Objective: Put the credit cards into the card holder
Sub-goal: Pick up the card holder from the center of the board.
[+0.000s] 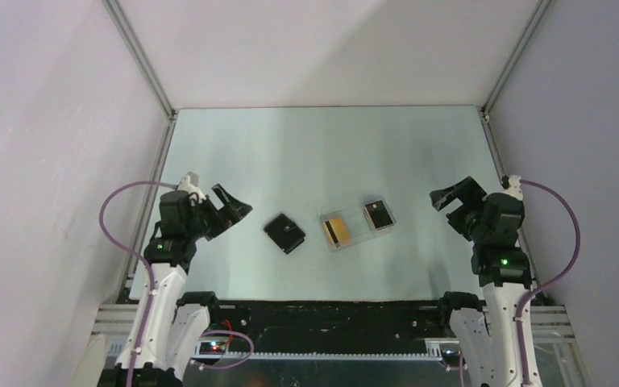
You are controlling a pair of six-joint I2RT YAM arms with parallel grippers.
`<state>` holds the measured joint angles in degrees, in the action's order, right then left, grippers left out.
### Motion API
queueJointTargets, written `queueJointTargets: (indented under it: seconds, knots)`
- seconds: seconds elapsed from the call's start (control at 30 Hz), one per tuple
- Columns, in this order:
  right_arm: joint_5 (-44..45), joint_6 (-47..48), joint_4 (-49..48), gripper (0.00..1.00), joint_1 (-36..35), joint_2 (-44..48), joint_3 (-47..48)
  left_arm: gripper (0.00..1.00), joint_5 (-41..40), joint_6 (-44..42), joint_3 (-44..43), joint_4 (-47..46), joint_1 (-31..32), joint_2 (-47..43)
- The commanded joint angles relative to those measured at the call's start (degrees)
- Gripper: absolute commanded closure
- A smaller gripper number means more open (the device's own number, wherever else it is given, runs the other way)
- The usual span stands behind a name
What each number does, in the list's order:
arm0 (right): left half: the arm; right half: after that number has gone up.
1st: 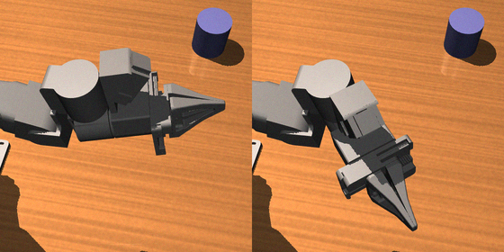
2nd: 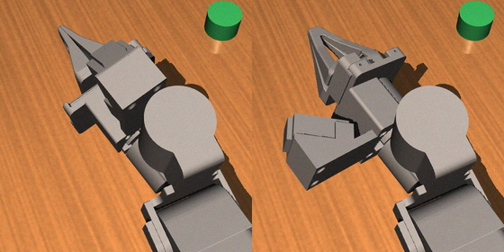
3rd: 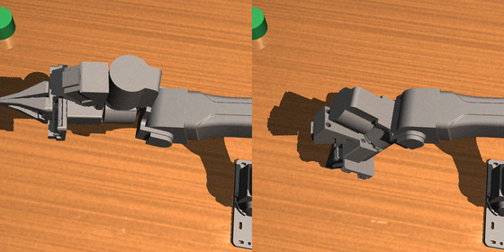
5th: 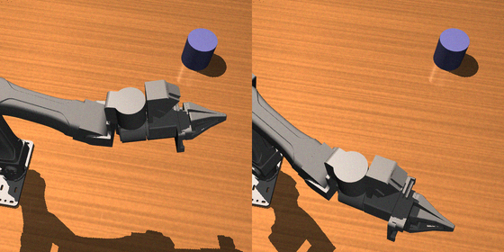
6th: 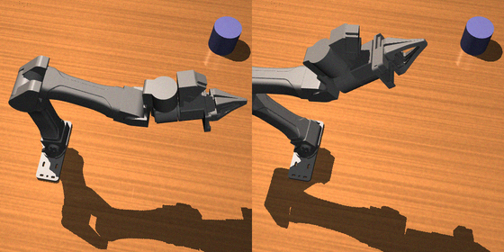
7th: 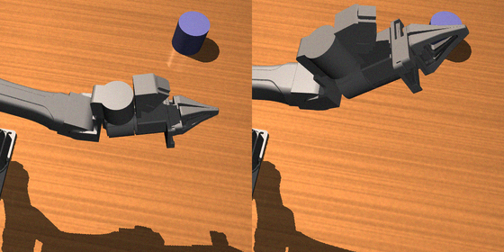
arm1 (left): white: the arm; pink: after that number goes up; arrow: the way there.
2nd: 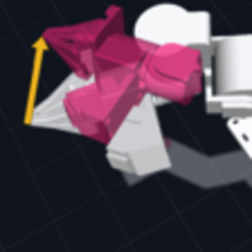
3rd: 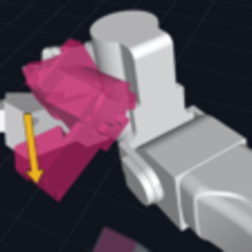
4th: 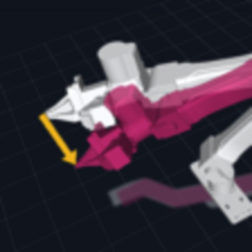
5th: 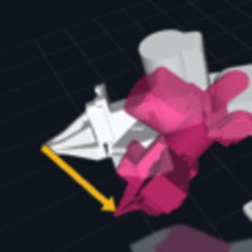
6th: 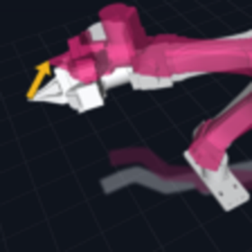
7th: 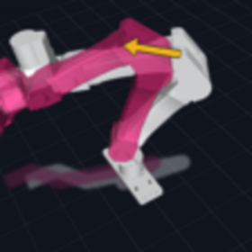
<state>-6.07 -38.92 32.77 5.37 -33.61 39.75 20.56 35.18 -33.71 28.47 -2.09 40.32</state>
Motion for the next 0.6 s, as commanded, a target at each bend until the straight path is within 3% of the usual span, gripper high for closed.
queueJointTargets:
  seconds: [0.0, 0.07, 0.23, 0.4, 0.5, 0.57]
  knots:
    - [-4.75, 2.99, 3.85, 0.00, -2.18, -3.61, 3.40, 0.02, 0.18, 2.73, -0.48, -1.36, -0.66, 4.46]
    - [-4.77, 4.13, 4.44, 0.00, -4.45, -6.70, 3.80, 0.02, 1.34, 3.34, 0.10, -1.66, -0.60, 7.65]
    - [0.11, 6.07, 5.69, 0.00, -19.28, -14.16, 6.82, 0.02, 4.33, 7.01, 2.87, -5.34, 0.61, 14.96]
    - [5.70, 4.94, 3.46, 0.00, -35.27, -22.29, 12.23, 0.10, 3.43, 12.89, 3.38, -10.61, 7.17, 24.69]
    - [5.45, 4.44, 1.62, 0.00, -40.10, -26.99, 15.30, 0.24, 1.94, 16.27, 3.28, -14.31, 10.85, 30.14]
    - [4.32, 3.89, 0.36, 0.00, -42.25, -29.30, 16.74, 0.27, 1.56, 18.63, 4.04, -16.21, 11.71, 33.72]
